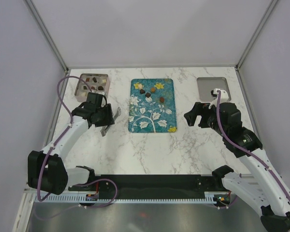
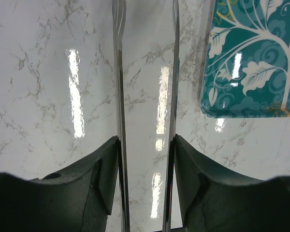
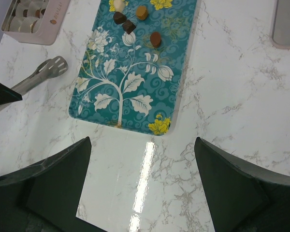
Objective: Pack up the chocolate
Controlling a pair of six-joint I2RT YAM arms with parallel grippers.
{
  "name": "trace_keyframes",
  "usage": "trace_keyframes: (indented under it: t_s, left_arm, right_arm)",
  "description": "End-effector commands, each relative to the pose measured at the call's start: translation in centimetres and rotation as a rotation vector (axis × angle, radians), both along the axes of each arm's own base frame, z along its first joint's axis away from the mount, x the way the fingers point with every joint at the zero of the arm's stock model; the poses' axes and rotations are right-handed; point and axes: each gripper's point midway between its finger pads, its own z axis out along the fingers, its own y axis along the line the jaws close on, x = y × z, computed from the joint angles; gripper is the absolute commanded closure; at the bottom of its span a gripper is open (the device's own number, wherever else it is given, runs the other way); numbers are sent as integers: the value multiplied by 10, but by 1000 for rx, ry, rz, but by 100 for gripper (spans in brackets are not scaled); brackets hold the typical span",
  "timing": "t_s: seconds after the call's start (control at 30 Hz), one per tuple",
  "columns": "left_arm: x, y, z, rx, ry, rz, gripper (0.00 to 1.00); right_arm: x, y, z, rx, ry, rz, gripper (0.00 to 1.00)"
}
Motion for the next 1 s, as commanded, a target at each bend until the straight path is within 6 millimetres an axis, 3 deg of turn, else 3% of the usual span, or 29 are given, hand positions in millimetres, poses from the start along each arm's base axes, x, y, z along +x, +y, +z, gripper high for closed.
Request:
trace_keyframes:
  t_s: [0.0,0.1,0.3,0.6,0.97]
  left_arm:
    - [13,5,-6,10,-27,86,45]
    - [11,5,-24,32,28,103,42]
    - [2,0,-36,60,54,106,35]
    - [-16,-2,-60,80,122,135,33]
    - [-26,-2,-72,93,152,155,29]
  right_arm:
    - [0,1,12,21,-32,3,3]
    - [0,3,11,25,-27,9,4]
    - [-2,2,11,25,-35,12,4]
    - [-3,2,11,29,-37,18,4]
    - [-7,1,8,36,-32,14,4]
